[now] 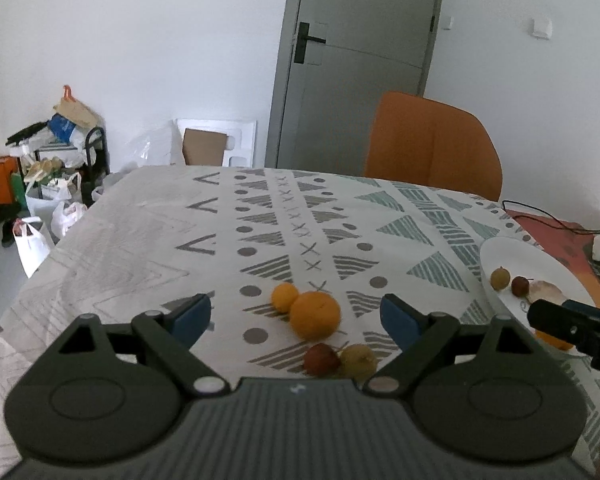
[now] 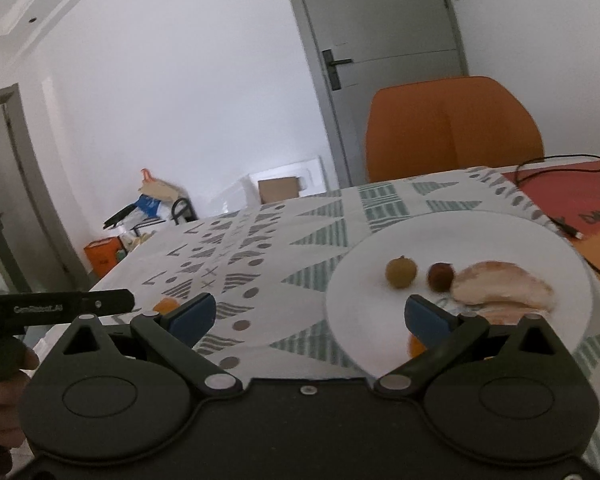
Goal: Organize fruits
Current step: 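Lift both open tools away from the plate and move back to the fruit pile, then grasp a small red-brown fruit with the left tool while the right tool grasps a yellow-brown fruit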
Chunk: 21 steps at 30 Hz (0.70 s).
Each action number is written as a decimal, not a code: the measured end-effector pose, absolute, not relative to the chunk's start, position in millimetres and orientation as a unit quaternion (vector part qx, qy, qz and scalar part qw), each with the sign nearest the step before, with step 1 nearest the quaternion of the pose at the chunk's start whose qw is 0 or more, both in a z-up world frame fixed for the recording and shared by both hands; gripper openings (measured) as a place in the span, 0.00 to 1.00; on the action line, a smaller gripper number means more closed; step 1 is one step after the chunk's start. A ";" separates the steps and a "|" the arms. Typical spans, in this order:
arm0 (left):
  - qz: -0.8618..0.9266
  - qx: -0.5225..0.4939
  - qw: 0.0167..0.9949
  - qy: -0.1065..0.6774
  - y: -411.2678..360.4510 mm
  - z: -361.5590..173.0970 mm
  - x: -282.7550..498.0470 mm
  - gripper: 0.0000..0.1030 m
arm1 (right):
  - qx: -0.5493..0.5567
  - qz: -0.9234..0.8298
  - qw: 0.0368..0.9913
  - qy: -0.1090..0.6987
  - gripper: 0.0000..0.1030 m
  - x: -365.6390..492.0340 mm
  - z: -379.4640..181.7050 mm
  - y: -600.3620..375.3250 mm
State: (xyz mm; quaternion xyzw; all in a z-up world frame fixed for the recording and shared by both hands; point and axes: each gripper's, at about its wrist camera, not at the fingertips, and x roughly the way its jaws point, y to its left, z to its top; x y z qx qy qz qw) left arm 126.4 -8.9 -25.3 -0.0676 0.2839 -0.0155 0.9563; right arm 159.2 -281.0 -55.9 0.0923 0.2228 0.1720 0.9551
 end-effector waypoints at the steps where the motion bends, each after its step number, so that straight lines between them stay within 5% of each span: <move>1: -0.016 -0.072 0.956 0.285 -6.0 -26.3 126.1 0.87 | 0.089 0.175 0.955 0.224 0.99 159.7 -56.1 -276.7; 21: -0.005 -0.124 0.948 0.294 46.1 -49.1 120.0 0.70 | 0.029 0.246 0.930 0.271 0.77 173.0 -68.9 -198.0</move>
